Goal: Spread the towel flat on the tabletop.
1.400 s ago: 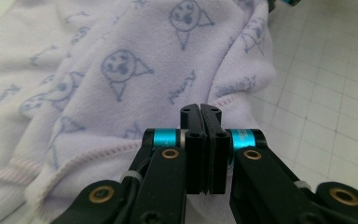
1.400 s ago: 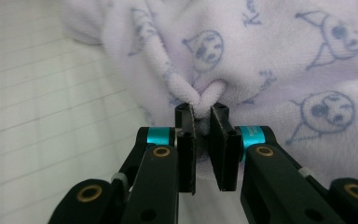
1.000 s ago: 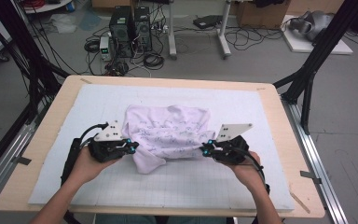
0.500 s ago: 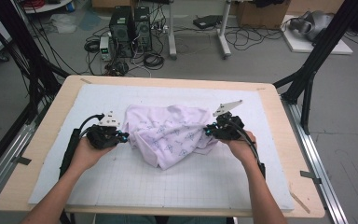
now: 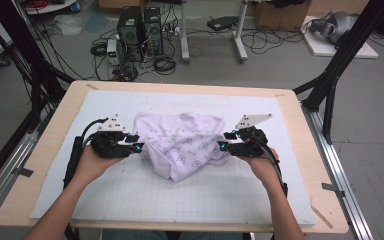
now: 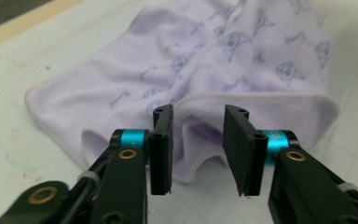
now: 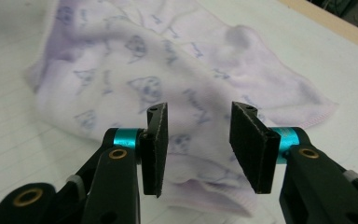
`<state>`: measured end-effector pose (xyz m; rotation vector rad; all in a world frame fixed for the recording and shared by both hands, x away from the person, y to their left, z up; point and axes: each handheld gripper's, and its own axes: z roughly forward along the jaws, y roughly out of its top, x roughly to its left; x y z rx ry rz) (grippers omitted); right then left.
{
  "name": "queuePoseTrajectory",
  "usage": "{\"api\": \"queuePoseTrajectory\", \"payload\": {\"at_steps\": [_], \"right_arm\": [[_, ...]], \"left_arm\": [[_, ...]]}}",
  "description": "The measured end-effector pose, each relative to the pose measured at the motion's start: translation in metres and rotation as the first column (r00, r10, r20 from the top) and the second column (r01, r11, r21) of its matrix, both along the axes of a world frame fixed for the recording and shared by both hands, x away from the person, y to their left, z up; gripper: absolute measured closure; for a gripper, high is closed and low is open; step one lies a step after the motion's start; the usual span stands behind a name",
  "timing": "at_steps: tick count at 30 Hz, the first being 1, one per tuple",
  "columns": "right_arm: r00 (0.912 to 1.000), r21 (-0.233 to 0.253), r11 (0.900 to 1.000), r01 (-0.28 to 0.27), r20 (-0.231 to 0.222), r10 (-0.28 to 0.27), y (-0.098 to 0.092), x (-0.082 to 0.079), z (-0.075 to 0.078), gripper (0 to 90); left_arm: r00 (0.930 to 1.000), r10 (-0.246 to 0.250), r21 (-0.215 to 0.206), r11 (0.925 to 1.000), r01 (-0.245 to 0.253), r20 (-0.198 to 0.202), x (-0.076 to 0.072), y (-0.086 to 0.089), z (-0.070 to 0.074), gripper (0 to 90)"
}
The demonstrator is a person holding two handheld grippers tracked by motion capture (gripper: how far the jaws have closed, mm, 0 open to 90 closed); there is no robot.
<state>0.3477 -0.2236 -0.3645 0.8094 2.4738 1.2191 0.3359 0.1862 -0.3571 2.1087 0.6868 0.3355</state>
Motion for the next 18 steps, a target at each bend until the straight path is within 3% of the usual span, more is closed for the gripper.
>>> {"api": "queuePoseTrajectory", "payload": {"at_steps": [3,6,7,10,12,13,16,18], "right_arm": [[0.9995,0.037,0.999,-0.029,0.009,0.029,0.002,-0.015,-0.007,56.6],[0.9985,0.016,0.998,-0.054,-0.013,0.054,0.011,-0.023,-0.023,53.7],[0.9983,0.012,0.998,-0.056,-0.019,0.056,0.016,-0.024,-0.028,52.0],[0.9975,-0.004,0.998,-0.066,-0.026,0.066,0.029,-0.025,-0.041,50.7],[0.9967,-0.023,0.997,-0.074,-0.035,0.073,0.039,-0.022,-0.049,49.7],[0.9968,-0.031,0.997,-0.074,-0.033,0.073,0.043,-0.020,-0.051,49.9],[0.9980,-0.022,0.998,-0.059,-0.022,0.059,0.052,-0.013,-0.057,52.6],[0.9989,-0.028,0.999,-0.047,0.002,0.047,0.056,-0.008,-0.059,57.4]], "left_arm": [[0.9994,-0.036,-0.016,0.9992,0.036,-0.001,-0.001,-0.016,0.004,58.4],[0.9964,-0.075,-0.037,0.9966,0.073,-0.039,0.001,-0.033,-0.001,54.4],[0.9956,-0.083,-0.025,0.9964,0.082,-0.044,0.002,-0.038,-0.004,53.6],[0.9935,-0.090,0.041,0.9948,0.093,-0.069,0.007,-0.052,-0.018,51.4],[0.9966,-0.048,0.153,0.9865,0.058,-0.066,0.011,-0.060,-0.027,51.9],[0.9964,-0.044,0.186,0.9809,0.057,-0.072,0.013,-0.062,-0.033,52.0],[0.9957,-0.009,0.234,0.9718,0.031,-0.092,0.017,-0.063,-0.051,54.9],[0.9954,0.001,0.241,0.9702,0.023,-0.096,0.018,-0.059,-0.062,62.2]]}}
